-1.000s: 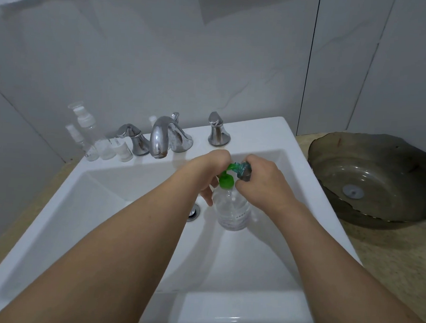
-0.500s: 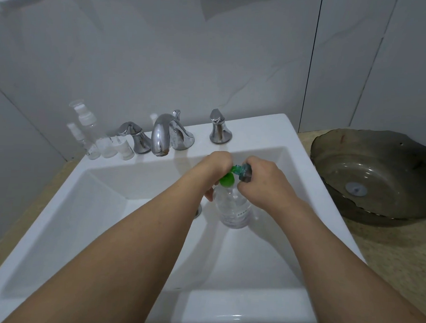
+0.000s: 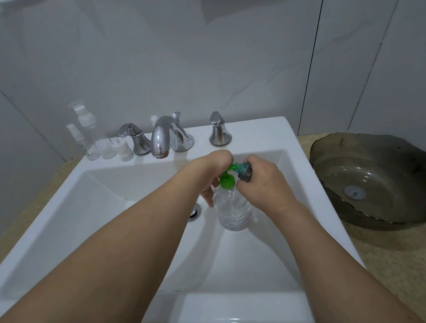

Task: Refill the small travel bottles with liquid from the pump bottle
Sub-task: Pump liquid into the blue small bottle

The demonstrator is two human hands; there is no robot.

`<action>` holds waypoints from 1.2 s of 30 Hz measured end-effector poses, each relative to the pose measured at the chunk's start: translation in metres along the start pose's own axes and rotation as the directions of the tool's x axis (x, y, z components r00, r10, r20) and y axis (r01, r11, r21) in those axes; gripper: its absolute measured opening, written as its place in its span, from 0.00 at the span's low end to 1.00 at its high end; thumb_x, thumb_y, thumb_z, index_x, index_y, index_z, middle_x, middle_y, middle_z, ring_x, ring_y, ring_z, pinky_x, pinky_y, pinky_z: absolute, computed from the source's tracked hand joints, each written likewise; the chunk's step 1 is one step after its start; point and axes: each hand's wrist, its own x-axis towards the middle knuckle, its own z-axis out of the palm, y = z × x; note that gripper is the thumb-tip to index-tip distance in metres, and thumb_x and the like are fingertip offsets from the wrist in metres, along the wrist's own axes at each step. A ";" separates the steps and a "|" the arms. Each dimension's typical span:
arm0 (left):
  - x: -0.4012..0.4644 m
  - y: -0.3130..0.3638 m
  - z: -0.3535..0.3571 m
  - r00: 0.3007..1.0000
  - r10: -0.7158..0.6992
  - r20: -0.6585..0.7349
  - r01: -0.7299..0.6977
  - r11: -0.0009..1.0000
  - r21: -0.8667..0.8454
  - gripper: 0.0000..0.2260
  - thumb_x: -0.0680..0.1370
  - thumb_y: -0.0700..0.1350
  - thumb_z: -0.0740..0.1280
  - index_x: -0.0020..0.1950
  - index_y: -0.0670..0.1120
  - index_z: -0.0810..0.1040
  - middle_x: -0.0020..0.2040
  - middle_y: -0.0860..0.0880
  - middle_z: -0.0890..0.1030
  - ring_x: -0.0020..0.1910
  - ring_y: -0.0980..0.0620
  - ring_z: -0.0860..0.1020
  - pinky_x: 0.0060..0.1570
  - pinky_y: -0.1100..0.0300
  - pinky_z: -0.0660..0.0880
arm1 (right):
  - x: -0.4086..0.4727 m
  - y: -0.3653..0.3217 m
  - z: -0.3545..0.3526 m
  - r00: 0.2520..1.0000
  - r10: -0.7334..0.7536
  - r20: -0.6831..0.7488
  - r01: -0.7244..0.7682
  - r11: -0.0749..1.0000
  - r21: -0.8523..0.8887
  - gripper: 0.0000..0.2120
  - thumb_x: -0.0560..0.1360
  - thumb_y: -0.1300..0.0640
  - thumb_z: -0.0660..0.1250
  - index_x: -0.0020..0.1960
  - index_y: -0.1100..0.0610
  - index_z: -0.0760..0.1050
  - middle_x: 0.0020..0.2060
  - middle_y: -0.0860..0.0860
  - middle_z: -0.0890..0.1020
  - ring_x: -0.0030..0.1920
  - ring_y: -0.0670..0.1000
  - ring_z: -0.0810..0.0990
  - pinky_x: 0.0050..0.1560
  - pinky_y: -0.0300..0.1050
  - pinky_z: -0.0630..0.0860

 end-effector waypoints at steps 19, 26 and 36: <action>-0.003 -0.003 0.010 0.989 0.055 -0.139 -0.054 0.999 0.008 0.16 0.81 0.37 0.53 0.60 0.31 0.76 0.58 0.33 0.78 0.52 0.30 0.81 0.54 0.36 0.81 | 0.000 0.002 0.004 0.997 0.050 0.055 -0.049 0.998 -0.027 0.07 0.69 0.59 0.67 0.47 0.57 0.73 0.40 0.51 0.77 0.40 0.54 0.76 0.41 0.49 0.75; -0.005 -0.003 0.011 0.994 0.030 -0.108 -0.028 0.999 0.021 0.18 0.81 0.38 0.51 0.64 0.33 0.75 0.63 0.35 0.76 0.58 0.33 0.79 0.57 0.36 0.79 | 0.001 0.005 0.006 0.996 0.072 0.059 -0.070 0.997 -0.035 0.07 0.69 0.58 0.68 0.46 0.56 0.72 0.40 0.50 0.76 0.40 0.54 0.76 0.40 0.49 0.76; -0.001 0.003 0.002 1.000 -0.020 0.009 0.020 1.000 0.018 0.23 0.79 0.51 0.53 0.66 0.39 0.74 0.60 0.37 0.77 0.53 0.26 0.78 0.47 0.34 0.81 | -0.008 0.003 -0.001 0.995 0.092 0.027 -0.093 0.995 0.033 0.09 0.69 0.57 0.68 0.48 0.58 0.72 0.41 0.52 0.77 0.42 0.56 0.77 0.43 0.51 0.76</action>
